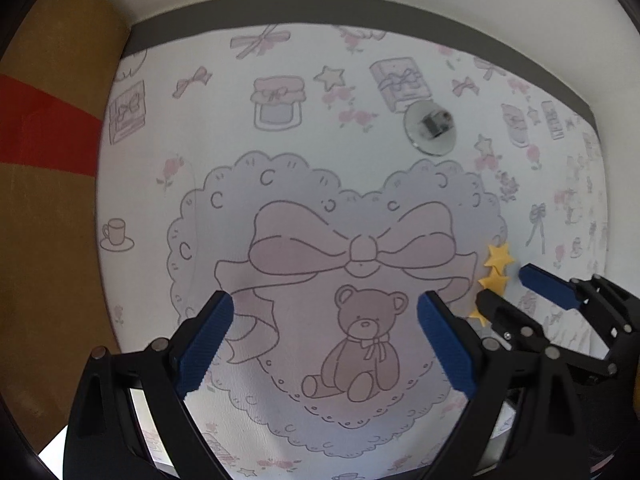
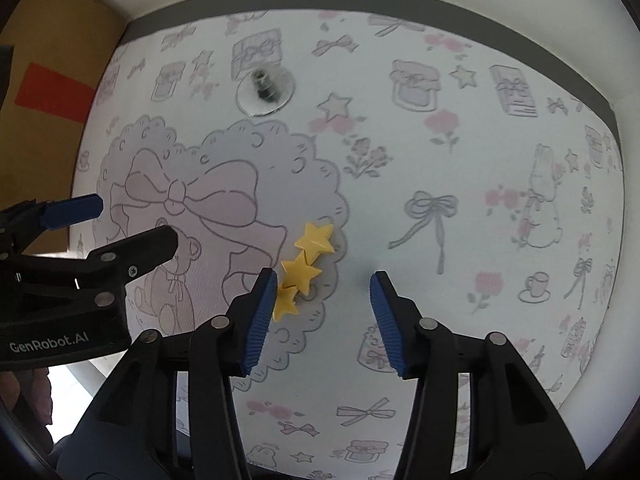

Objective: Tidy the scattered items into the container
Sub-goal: 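Grasp the yellow star stick with the right gripper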

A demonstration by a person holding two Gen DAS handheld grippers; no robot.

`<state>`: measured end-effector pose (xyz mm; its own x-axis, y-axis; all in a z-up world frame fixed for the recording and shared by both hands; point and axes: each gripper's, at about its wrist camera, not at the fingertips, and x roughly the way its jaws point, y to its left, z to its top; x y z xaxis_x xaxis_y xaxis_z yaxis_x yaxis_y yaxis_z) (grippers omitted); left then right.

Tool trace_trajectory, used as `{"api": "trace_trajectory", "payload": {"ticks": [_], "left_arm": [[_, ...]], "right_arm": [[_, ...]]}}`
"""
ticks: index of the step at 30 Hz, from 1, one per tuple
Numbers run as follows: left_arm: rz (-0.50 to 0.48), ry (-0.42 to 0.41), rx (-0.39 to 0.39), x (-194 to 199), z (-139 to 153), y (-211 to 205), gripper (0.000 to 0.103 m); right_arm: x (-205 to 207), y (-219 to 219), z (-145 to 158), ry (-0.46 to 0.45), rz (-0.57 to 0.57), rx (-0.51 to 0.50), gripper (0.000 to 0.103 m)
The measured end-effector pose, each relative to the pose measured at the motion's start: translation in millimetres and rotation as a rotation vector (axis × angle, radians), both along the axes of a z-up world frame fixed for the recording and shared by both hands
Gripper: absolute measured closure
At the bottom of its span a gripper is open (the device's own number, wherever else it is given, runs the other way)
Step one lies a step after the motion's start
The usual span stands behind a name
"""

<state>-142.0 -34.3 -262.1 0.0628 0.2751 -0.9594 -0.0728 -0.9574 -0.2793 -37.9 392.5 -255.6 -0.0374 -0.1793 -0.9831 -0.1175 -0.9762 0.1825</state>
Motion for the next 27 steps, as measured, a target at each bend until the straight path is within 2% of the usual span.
{"api": "trace_trajectory", "payload": {"ticks": [4, 6, 8, 10, 11, 21, 27], "left_arm": [[-0.004, -0.007, 0.000, -0.9, -3.5, 0.5, 0.011], [-0.005, -0.010, 0.000, -1.9, -5.3, 1.1, 0.011], [-0.006, -0.012, -0.001, -3.0, -6.4, 2.5, 0.011], [-0.008, -0.010, 0.000, -4.7, -6.6, 5.0, 0.011], [-0.007, -0.008, 0.002, -5.8, -6.1, 6.6, 0.011], [-0.001, 0.054, 0.044, -30.7, 4.3, 34.5, 0.011], [0.007, 0.097, 0.039, -51.4, 13.4, 55.0, 0.011]], "right_arm": [[-1.3, -10.1, -1.1, 0.009, 0.061, 0.053, 0.052], [-1.3, -13.1, -1.1, 0.017, 0.088, 0.079, 0.057], [-1.2, -13.8, -0.8, 0.024, 0.111, 0.114, 0.074], [-1.9, -10.4, -0.7, 0.033, 0.122, 0.121, 0.086], [-2.3, -7.7, -0.9, 0.035, 0.118, 0.117, 0.087], [-12.0, 19.7, 0.3, 0.059, 0.120, 0.076, 0.091], [-22.2, 35.6, 4.8, 0.082, 0.137, 0.076, 0.091]]}}
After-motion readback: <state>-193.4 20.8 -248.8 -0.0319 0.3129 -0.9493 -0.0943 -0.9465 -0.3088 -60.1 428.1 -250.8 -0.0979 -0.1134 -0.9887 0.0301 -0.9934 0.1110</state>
